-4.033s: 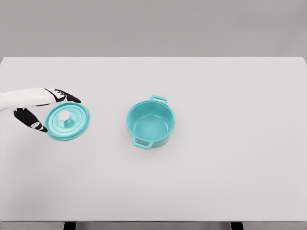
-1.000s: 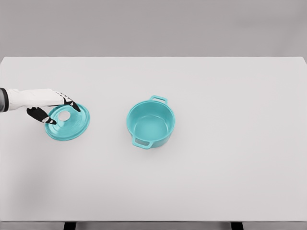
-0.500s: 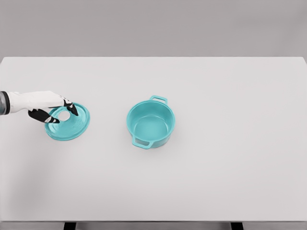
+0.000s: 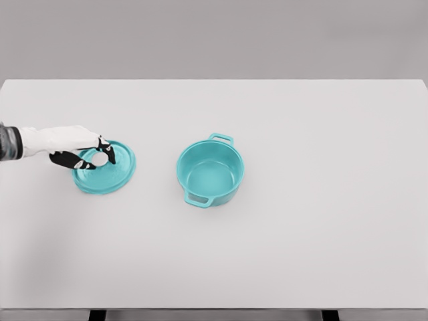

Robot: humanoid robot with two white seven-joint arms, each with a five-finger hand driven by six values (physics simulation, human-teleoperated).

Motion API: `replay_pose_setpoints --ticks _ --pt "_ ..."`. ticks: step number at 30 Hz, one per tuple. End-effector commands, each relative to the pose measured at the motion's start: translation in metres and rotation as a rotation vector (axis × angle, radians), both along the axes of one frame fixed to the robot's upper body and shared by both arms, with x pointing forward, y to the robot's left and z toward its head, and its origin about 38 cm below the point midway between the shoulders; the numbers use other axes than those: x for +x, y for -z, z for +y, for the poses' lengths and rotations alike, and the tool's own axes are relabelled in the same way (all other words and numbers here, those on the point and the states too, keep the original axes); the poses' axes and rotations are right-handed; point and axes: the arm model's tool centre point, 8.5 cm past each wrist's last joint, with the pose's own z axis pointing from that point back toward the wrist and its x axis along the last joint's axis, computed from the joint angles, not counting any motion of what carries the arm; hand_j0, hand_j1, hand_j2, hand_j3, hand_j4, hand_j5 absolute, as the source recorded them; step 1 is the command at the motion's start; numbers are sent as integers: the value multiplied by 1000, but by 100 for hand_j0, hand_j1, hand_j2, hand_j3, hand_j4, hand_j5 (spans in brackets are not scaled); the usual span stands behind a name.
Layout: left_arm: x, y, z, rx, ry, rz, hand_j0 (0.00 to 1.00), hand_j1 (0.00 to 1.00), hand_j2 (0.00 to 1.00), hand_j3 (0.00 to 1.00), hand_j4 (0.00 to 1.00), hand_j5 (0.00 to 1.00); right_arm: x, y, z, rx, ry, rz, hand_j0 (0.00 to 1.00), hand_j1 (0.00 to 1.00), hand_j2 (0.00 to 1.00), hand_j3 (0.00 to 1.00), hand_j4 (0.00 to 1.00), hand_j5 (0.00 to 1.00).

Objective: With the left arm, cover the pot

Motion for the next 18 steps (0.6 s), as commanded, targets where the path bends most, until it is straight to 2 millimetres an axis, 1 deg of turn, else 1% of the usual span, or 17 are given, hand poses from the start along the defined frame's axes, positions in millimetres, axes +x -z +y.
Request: replay_pose_setpoints --ticks 1,4,5,7,9,12,14,16,18 --pt "-7 -14 -15 -31 58 -18 56 56 56 56 56 56 0 0 0 0 0 1 100 100 100 100 100 100" --pt "-17 -32 -27 -37 121 -50 56 56 56 56 56 56 0 0 0 0 0 -1 100 100 100 100 100 100" --pt "-18 -35 -30 -40 132 -55 56 56 56 56 56 56 0 0 0 0 0 -1 100 100 100 100 100 100" --pt "-21 -44 -34 -41 154 -71 57 57 57 57 57 57 0 0 0 0 0 -1 100 100 100 100 100 100" --pt "-25 -57 -36 -32 177 -99 57 57 57 57 57 57 0 0 0 0 0 1 100 100 100 100 100 100" --pt "-27 -72 -39 -27 199 -133 57 57 57 57 57 57 0 0 0 0 0 1 100 100 100 100 100 100" --pt "-28 -81 -45 -28 222 -153 57 57 57 57 57 57 0 0 0 0 0 -1 100 100 100 100 100 100" --pt "-30 -88 -52 -33 246 -171 57 57 57 57 57 57 0 0 0 0 0 1 100 100 100 100 100 100" --pt "-30 -93 -55 -34 255 -181 57 57 57 57 57 57 0 0 0 0 0 1 100 100 100 100 100 100"
